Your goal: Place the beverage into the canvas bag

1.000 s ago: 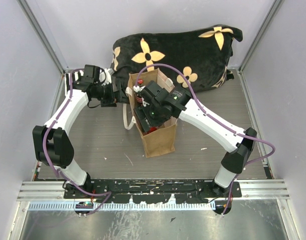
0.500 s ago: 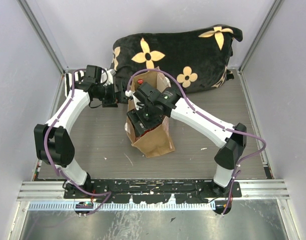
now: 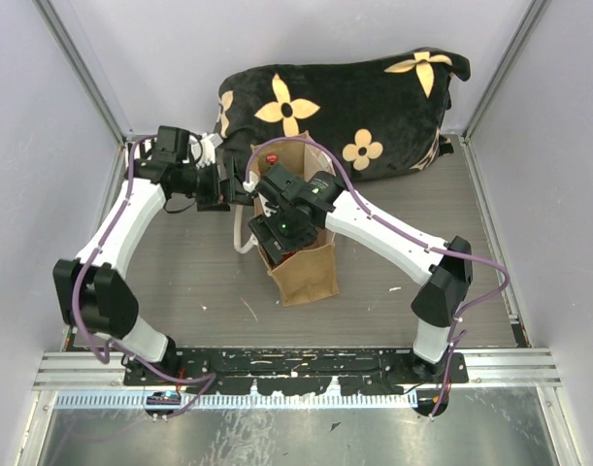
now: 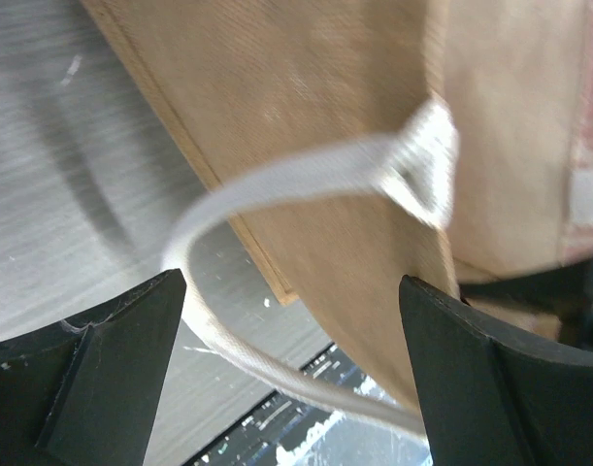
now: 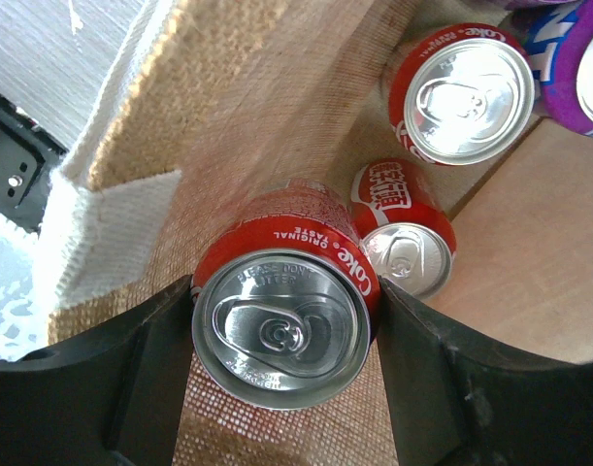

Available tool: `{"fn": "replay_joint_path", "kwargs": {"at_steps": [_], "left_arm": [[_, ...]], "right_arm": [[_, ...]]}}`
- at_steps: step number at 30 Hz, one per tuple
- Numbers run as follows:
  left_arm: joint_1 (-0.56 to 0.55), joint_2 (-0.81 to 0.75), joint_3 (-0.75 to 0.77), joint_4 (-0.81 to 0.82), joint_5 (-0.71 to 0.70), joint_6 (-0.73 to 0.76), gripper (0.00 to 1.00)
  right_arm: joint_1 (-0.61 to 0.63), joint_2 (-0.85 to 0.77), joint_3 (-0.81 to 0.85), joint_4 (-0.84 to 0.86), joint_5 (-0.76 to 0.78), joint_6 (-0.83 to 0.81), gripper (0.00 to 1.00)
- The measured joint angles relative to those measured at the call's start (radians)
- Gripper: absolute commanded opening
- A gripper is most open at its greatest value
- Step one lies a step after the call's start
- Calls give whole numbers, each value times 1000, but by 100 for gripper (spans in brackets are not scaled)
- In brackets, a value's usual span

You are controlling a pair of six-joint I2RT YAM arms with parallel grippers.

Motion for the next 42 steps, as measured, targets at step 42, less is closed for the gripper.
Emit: {"fn": "replay_joint_path", "kwargs": {"at_steps": [42], "left_arm": [[44,-82,13,-162,22,48,98]], "right_arm": [[10,-54,-388,359,192,0,1]]}}
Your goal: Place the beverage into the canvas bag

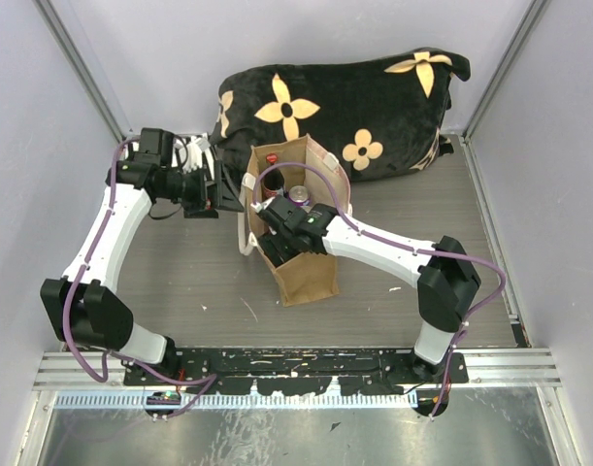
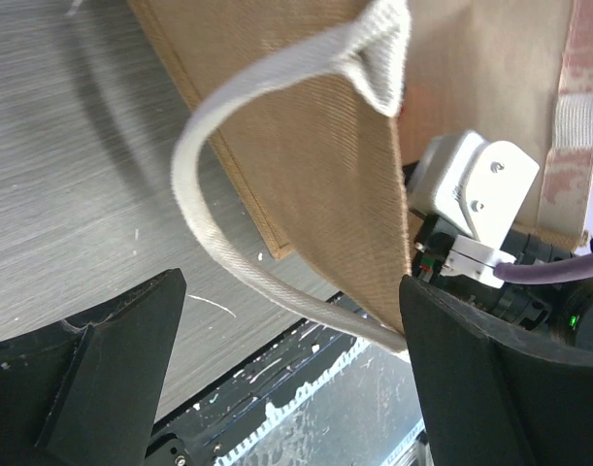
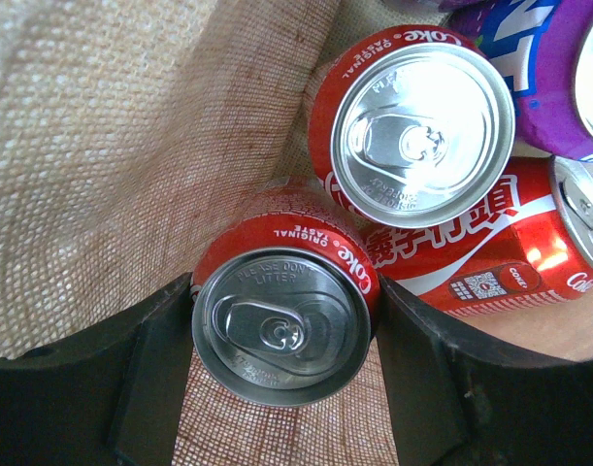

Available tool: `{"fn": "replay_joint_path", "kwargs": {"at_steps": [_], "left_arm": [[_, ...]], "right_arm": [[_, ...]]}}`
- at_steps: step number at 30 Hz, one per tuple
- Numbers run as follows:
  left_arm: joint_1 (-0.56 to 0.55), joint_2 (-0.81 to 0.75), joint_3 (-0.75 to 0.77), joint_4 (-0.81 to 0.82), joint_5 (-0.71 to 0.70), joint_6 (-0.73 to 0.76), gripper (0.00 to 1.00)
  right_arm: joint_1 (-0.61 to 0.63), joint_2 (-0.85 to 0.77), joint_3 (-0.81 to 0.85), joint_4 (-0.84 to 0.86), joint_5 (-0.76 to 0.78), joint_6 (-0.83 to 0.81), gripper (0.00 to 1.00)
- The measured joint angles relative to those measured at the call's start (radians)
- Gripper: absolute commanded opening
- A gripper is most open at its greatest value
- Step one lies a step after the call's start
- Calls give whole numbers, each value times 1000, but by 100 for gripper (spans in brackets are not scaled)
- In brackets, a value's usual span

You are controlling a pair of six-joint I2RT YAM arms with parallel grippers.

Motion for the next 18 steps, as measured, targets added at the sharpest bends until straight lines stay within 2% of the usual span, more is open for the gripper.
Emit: {"fn": "replay_joint_path", "kwargs": {"at_steps": [6,18], "left_arm": [[79,6,2,2,-28,-26,98],[85,15,13,2,-40,-30,98]], "right_arm": [[0,9,-6,6,-3,-7,1],[-3,56,-6,7,-28,-31,1]]}}
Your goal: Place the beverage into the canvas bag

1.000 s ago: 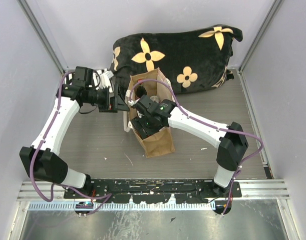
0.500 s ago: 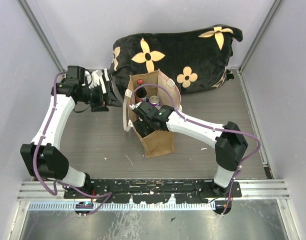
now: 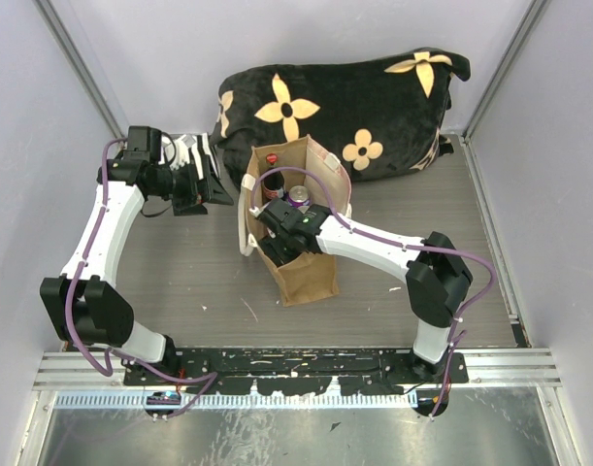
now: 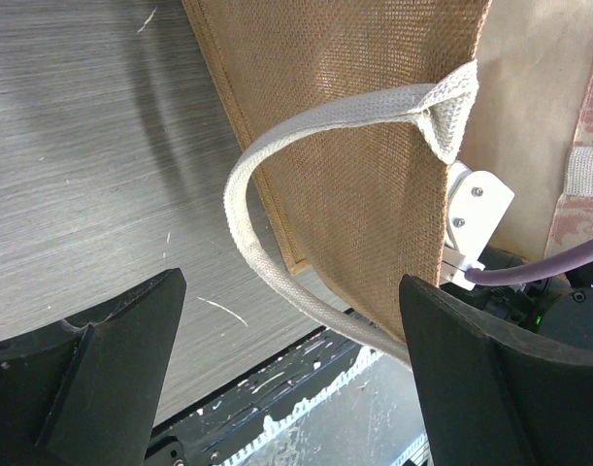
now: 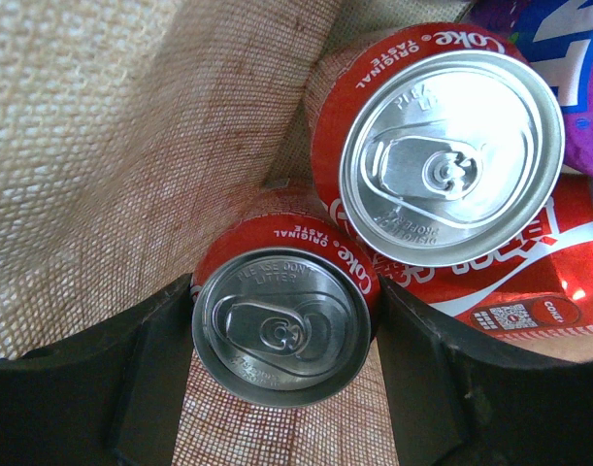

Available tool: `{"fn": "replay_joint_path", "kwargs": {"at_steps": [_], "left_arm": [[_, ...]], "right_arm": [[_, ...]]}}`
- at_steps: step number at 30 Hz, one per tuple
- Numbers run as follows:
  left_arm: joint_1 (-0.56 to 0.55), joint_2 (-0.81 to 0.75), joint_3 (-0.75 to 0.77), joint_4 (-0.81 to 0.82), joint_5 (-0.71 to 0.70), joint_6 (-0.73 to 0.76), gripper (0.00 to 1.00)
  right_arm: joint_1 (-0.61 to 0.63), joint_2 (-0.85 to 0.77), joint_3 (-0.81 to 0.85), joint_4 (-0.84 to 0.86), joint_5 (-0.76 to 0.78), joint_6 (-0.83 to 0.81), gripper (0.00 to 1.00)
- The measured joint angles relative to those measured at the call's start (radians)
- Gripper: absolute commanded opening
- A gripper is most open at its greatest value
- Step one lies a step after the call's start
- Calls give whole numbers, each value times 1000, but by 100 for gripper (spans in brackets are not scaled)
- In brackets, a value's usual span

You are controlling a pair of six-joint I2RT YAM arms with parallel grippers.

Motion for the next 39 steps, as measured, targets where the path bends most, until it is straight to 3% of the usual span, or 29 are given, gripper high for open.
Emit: {"fn": "replay_joint_path", "kwargs": {"at_steps": [4,5,10,15,21,33,39], "left_arm": [[0,0,0,0,-1,5,98],[0,0,0,0,-1,8,98],[0,0,0,-2,-1,20,98],[0,0,0,-3,-1,30,98],[0,0,0,-3,-1,47,98],[0,0,0,0,0,66,98],[-8,-22,0,40,10,72,98]], "right_arm": [[0,2,2,0,-1,-3,2],[0,2,2,0,-1,-3,8],[0,2,7,-4,-2,-3,67],[0,2,22,-18,2,3,89],[0,-3,121,-38,29,5,100],[-27,-63,262,-80,121,52,100],[-138,-160,317,-75,187,105,100]]}}
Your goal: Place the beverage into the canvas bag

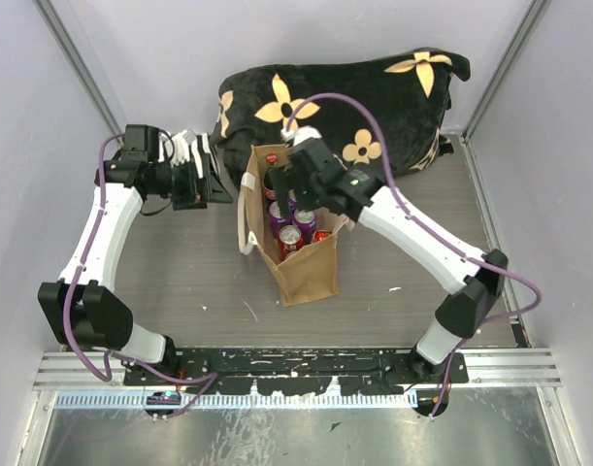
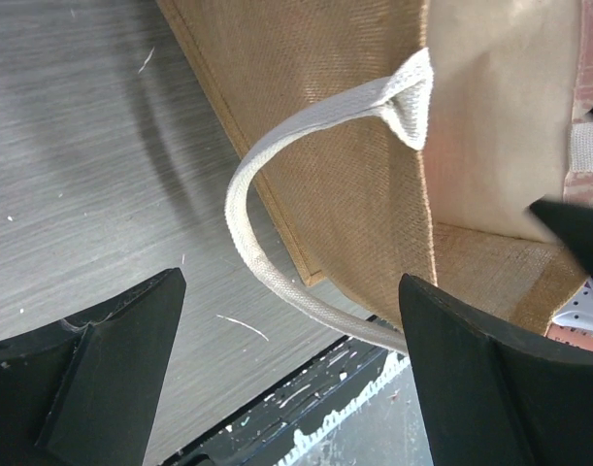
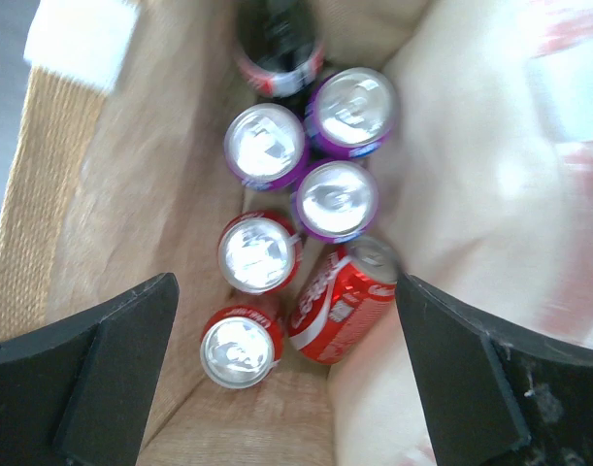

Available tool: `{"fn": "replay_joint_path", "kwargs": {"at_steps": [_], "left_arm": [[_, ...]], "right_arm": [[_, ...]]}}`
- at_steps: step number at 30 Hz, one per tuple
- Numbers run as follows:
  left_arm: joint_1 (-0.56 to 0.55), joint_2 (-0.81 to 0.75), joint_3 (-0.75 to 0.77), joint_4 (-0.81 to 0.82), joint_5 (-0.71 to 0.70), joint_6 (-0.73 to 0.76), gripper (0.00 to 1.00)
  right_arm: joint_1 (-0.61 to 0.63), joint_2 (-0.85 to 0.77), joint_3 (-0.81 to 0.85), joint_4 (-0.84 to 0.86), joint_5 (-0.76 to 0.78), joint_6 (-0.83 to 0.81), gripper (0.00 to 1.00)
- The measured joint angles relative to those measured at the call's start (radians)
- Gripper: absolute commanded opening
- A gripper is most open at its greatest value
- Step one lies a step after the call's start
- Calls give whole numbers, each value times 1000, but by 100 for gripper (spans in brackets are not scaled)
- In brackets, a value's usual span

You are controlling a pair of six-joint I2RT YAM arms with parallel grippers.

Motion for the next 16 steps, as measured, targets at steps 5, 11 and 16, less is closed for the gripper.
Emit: {"fn": "replay_joint_path", "kwargs": {"at_steps": [5,11,16], "left_arm": [[-47,-11,15,16,-4,25,98],[-69,-13,15,39,-3,34,98],[-68,-13,15,64,1,36,98]], "right_arm": [[-144,-108,-28,23,22,31,100],[-293,-162,-107,43,20,50,100],[-326,-162,-123,47,9,50,100]]}}
